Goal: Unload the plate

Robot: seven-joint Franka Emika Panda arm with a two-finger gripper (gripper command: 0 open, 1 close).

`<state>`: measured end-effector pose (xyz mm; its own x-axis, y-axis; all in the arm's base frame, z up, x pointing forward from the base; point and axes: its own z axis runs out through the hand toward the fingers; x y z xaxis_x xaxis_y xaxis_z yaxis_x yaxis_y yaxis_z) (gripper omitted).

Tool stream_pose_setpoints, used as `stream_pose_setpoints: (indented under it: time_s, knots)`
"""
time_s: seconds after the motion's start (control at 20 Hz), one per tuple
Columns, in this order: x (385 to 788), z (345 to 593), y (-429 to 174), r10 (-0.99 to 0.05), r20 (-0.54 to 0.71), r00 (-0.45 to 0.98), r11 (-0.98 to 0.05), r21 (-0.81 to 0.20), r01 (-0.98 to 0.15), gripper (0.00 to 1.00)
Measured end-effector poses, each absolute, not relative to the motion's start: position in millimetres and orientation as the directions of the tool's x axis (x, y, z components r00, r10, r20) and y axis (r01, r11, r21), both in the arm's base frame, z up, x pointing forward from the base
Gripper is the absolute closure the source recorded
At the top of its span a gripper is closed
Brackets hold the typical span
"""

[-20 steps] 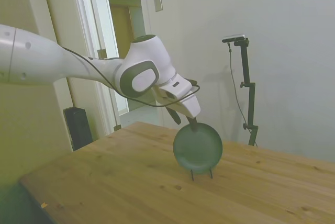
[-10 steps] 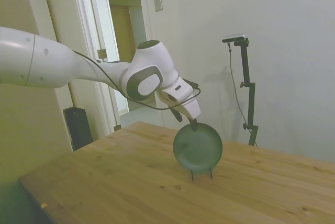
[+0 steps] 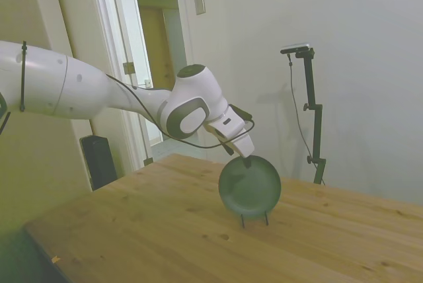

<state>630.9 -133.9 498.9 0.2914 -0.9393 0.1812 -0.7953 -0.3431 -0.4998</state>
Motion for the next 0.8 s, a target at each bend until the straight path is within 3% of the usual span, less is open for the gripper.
stream_pose_setpoints:
  time_s: [0.15,0.2,0.8]
  knots:
    - [636.1,495.7,-131.9,-0.938,0.180,0.295,-0.346,-0.498,-0.795,0.00]
    - [638.1,493.7,-131.1,-0.938,0.180,0.297,-0.347,-0.496,-0.796,1.00]
    - [644.4,488.1,-126.8,-0.937,0.173,0.302,-0.348,-0.495,-0.796,1.00]
